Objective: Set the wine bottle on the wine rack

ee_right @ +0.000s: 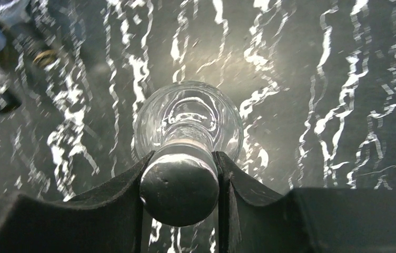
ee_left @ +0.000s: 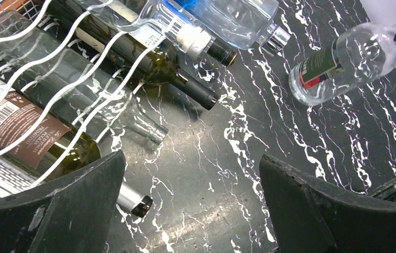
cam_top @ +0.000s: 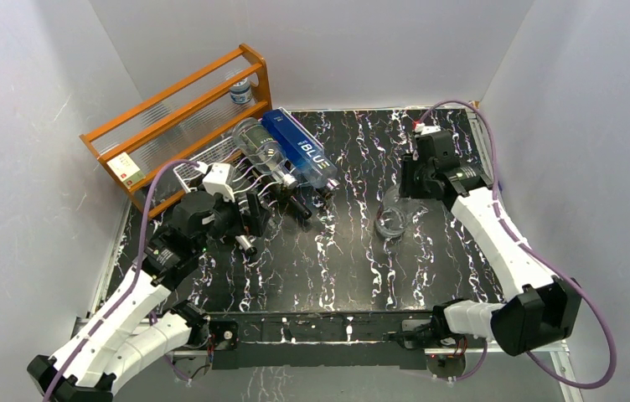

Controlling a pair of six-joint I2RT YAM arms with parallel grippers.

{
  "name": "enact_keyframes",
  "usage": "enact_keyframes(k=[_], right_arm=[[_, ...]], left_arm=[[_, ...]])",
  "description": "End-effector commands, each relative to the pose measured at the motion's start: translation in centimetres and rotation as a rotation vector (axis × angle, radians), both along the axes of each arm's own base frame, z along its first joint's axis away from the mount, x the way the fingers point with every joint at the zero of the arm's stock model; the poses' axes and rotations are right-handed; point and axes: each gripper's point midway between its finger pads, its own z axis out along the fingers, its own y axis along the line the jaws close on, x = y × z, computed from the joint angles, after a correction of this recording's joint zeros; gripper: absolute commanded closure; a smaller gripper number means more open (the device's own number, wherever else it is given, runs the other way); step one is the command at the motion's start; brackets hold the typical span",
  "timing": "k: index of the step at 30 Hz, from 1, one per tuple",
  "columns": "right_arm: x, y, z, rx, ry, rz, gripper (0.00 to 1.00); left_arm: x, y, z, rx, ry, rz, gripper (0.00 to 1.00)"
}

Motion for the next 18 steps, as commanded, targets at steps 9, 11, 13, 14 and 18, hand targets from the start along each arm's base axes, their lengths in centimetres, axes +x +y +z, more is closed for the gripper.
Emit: enact_keyframes(k=[9,11,13,14,18], right_arm=[[-8.1,9.4,4.3,0.521,-0.190,0.430,1.00],[-8.6,9.9,2.9,0.505,-0.178,0.428,1.00],[-9.3,10.8,1.8,0.496,-0.163,0.449,1.00],[-9.8,11.4,1.3,0.489,-0.153,0.469,1.00],[-11.3,12.9,-0.1,0.440,-0.117,0.545,1.00]], left_arm=[[1.3,0.4,-0.1,0.057,0.044,0.058,0.02],[1.5,0.2,-0.5,0.063,0.060,0.053,0.02],[1.6,0.0,-0.7,0.066,0.073,0.054,0.02],[1.7,-0.1,-0.9,0.068,0.080,0.057,0.02],[2.1,-0.5,-1.2,0.062,0.102,0.063,0.02]])
